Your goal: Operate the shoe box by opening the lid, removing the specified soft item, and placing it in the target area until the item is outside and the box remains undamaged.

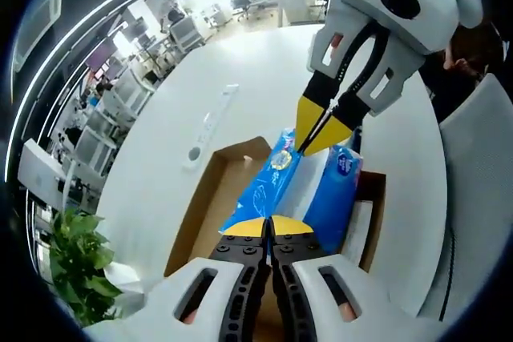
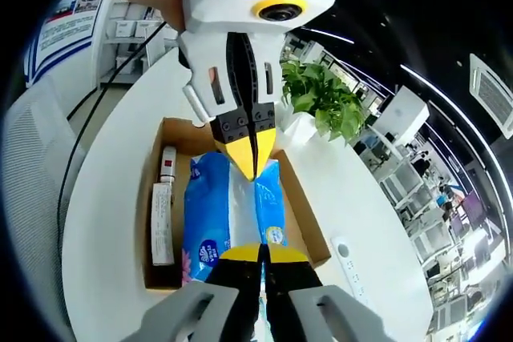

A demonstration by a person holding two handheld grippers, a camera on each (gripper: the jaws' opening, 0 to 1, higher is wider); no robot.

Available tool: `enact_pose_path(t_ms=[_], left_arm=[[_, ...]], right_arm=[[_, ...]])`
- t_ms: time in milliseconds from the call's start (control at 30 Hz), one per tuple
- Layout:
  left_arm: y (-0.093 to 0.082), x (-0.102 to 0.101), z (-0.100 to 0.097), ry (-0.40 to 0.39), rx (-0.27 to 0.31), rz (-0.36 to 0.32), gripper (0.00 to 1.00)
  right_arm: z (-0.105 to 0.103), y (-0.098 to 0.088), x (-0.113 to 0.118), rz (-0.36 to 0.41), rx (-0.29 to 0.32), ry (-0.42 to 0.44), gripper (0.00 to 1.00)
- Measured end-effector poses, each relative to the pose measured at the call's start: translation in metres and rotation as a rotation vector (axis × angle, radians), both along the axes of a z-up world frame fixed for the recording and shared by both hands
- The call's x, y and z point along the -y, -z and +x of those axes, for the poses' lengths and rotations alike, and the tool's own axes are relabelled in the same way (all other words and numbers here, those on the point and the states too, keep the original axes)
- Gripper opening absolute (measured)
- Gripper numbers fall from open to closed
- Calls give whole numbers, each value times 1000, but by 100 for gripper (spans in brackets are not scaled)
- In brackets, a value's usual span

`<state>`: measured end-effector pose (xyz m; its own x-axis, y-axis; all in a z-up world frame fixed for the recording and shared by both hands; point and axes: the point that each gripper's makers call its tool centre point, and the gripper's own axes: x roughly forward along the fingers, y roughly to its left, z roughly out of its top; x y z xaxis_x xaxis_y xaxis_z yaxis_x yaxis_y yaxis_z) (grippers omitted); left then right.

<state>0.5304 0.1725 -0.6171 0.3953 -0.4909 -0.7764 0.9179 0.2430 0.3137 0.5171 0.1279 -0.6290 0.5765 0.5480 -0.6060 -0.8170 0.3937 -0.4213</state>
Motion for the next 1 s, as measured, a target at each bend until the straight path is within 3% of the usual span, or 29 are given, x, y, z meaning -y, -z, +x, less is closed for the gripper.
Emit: enact_pose_path(t_ms=[200,1000], left_arm=[[0,7,-4,11,-16,-8,0],[-6,47,-7,54,-20,-29,0]], right_arm=[[2,-8,11,13,12,24,0],[2,-11,50,6,22,93,0]])
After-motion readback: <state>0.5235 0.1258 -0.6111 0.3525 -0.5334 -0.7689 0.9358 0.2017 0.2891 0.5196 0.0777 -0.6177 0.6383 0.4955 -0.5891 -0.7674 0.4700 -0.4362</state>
